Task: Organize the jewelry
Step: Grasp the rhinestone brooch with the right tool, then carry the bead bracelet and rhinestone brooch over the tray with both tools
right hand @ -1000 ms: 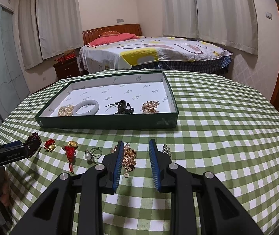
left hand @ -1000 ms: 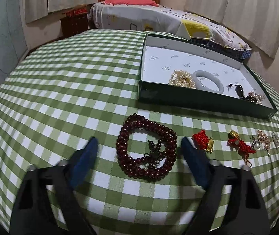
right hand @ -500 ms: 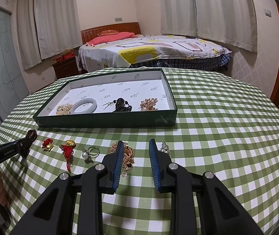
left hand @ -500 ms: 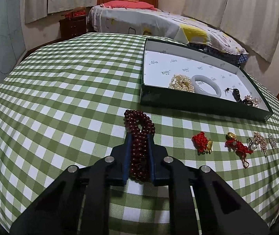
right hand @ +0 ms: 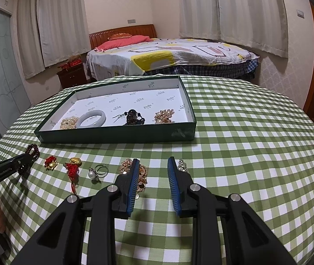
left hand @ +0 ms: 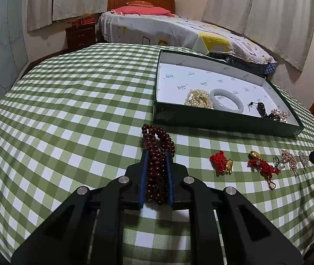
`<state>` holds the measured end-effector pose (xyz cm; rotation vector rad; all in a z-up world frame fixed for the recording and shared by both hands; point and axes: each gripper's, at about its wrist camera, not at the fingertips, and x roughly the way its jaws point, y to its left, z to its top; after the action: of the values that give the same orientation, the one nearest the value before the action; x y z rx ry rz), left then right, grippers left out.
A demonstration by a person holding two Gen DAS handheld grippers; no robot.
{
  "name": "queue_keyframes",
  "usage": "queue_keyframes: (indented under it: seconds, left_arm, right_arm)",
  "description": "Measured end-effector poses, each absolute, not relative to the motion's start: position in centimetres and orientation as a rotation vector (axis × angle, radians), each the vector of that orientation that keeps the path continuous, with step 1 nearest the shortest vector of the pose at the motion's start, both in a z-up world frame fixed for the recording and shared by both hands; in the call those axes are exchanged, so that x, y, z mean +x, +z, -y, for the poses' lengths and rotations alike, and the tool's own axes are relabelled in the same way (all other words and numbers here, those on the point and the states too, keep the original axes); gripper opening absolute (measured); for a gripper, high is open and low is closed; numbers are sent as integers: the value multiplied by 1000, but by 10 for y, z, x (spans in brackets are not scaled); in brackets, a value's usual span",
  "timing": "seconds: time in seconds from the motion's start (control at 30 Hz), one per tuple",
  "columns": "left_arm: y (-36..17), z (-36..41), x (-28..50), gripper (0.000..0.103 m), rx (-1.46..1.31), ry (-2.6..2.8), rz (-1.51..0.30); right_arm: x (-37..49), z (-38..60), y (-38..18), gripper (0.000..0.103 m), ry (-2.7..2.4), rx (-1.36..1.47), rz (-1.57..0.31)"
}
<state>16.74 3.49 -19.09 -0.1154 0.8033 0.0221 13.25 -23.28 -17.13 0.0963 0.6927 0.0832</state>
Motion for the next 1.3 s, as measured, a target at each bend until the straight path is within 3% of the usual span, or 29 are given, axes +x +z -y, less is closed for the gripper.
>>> queue_keyframes:
  seconds: [0.73,0.87,1.3]
  left_arm:
    - [-187,-39,168,15,-117,27,-791]
    - [-186,-39,168,15,-117,27,-789]
    - [-173,-33,163,15,-114,16,-749]
  right_arm:
    - [157,246,-193,27,1,93,-851]
    - [156,243,-193,13,6,72,-849]
    - [145,243,-173,13,16,85,-762]
